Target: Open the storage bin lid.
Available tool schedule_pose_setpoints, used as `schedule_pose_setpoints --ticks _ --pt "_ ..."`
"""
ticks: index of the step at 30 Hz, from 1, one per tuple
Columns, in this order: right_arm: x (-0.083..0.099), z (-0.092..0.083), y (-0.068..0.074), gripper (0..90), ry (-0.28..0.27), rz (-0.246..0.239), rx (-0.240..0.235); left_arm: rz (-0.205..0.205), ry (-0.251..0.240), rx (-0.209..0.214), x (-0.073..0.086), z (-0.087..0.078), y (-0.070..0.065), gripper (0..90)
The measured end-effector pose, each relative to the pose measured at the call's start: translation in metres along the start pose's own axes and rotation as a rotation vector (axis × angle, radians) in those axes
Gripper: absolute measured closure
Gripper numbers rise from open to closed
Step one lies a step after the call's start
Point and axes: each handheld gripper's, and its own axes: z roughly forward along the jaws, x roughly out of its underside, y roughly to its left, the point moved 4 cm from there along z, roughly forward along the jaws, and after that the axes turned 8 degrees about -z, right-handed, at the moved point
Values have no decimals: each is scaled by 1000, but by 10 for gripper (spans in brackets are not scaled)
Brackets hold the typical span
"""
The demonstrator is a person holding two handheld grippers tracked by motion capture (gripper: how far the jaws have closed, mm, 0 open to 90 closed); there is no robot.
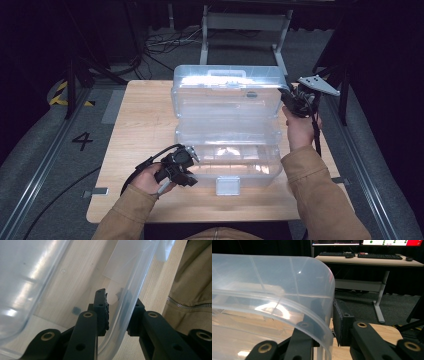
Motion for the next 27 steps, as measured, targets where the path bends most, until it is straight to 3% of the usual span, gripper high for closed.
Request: schedule_pose_setpoints --ticks 19,27 --pt "-3 20 -6 818 62 -21 6 -21 -27 -1 2 0 0 744" --pt "-6 29 -9 817 90 -26 2 -10 -44 -10 3 1 -1 747"
